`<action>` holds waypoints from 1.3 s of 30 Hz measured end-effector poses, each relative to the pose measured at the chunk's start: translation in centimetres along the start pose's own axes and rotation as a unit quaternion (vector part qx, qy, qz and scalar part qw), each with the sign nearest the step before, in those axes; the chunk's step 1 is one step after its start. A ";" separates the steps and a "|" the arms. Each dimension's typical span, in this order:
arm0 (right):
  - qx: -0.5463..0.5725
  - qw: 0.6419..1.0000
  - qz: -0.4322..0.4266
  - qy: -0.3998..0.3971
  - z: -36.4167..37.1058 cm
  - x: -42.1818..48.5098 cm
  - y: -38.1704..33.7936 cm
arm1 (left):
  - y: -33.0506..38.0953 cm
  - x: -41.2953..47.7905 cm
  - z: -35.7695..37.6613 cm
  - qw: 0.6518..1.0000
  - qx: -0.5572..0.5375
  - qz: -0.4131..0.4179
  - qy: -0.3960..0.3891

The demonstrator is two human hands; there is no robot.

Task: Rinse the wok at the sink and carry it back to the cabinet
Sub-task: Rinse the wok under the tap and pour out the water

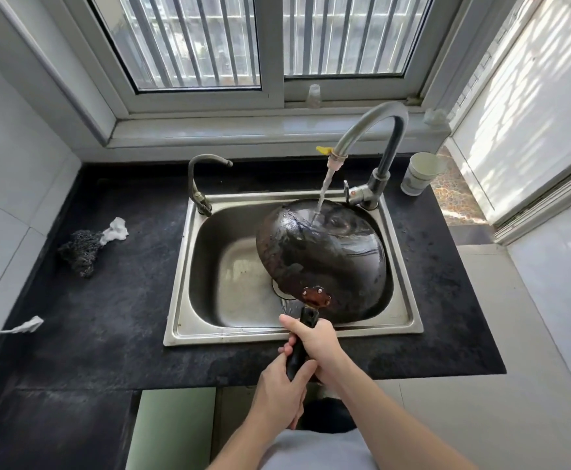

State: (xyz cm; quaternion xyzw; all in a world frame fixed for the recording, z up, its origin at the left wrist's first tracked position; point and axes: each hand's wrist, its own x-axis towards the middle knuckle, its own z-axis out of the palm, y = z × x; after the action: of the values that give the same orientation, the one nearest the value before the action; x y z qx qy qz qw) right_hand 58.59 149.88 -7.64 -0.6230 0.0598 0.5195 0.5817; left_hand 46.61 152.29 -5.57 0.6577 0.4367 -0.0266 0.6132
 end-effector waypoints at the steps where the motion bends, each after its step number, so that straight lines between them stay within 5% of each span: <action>1: 0.002 1.000 0.001 -0.005 -0.1 0.0 -0.1 | 0.1 0.0 0.0 1.000 0.000 0.001 0.001; 26: -0.046 0.996 -0.031 -0.064 4.3 -2.0 2.0 | -1.3 -3.3 -3.1 0.997 -0.064 -0.005 0.043; 39: 0.060 0.998 -0.002 -0.033 2.1 -1.5 0.3 | 0.8 -1.5 -2.9 0.993 0.101 0.043 0.042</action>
State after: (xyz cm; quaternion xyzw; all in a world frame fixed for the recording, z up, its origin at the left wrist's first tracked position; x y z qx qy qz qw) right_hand 56.52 150.65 -6.35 -0.5695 0.0701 0.5339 0.6210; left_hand 44.76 154.00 -3.35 0.7352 0.4284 -0.0164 0.5250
